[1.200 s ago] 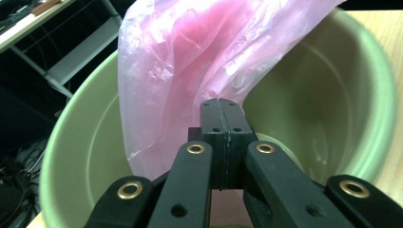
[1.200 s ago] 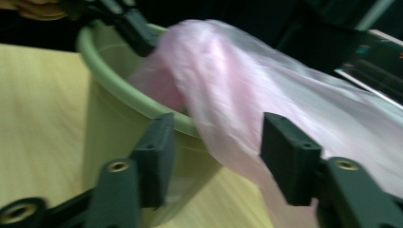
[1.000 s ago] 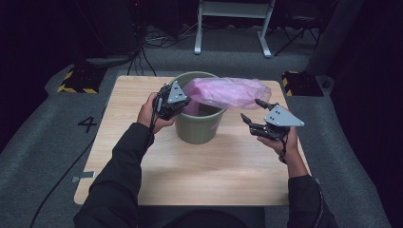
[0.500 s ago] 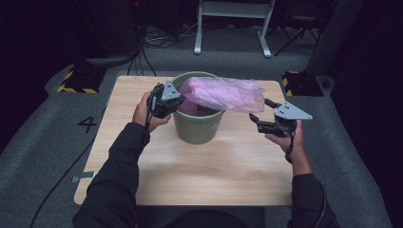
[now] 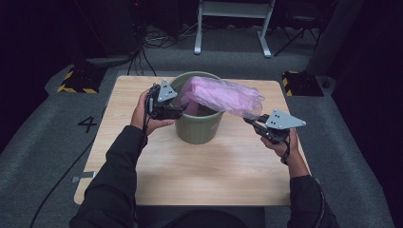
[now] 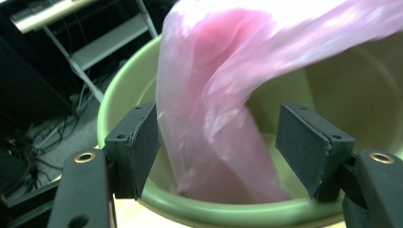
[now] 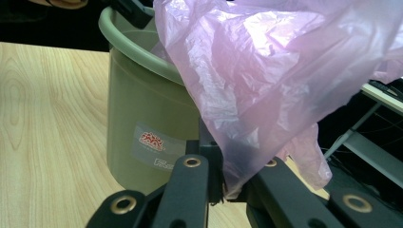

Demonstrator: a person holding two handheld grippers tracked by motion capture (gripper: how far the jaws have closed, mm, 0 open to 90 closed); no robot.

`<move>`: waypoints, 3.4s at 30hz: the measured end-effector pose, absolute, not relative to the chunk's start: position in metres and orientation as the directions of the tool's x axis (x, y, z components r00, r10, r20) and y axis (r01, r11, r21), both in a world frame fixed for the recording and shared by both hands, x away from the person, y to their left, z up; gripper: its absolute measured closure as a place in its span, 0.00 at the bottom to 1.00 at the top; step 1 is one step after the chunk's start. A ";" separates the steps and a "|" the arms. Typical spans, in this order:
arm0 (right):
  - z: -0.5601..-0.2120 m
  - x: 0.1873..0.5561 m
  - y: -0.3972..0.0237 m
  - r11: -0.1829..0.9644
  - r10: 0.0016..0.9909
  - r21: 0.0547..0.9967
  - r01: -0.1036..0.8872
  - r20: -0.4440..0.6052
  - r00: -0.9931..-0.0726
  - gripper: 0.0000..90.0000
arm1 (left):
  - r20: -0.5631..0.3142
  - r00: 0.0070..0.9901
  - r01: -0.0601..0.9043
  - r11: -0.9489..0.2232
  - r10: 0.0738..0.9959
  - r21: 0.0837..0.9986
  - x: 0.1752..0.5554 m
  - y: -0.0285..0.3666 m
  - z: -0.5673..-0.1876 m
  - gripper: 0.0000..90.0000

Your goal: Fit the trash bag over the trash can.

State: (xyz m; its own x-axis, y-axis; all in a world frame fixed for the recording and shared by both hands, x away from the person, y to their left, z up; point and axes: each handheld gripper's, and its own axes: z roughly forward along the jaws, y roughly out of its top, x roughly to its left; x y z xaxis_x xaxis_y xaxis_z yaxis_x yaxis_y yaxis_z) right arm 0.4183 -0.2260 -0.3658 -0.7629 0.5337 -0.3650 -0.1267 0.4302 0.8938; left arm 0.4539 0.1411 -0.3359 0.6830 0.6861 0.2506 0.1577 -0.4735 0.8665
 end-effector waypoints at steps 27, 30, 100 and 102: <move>-0.360 0.400 -0.193 0.470 0.457 0.867 -0.167 -0.401 -0.794 0.93 | 0.360 0.728 -0.006 -0.519 0.583 0.855 0.426 0.081 -0.321 1.00; -0.361 0.398 -0.194 0.463 0.457 0.872 -0.160 -0.389 -0.800 0.88 | 0.359 0.715 0.015 -0.526 0.600 0.850 0.431 0.091 -0.323 1.00; -0.337 0.414 -0.156 0.435 0.492 0.894 -0.112 -0.339 -0.802 0.94 | 0.296 0.707 0.032 -0.448 0.643 0.894 0.432 0.127 -0.330 0.74; -0.338 0.415 -0.155 0.432 0.490 0.895 -0.112 -0.337 -0.804 0.97 | 0.280 0.694 0.055 -0.437 0.663 0.898 0.430 0.129 -0.329 0.59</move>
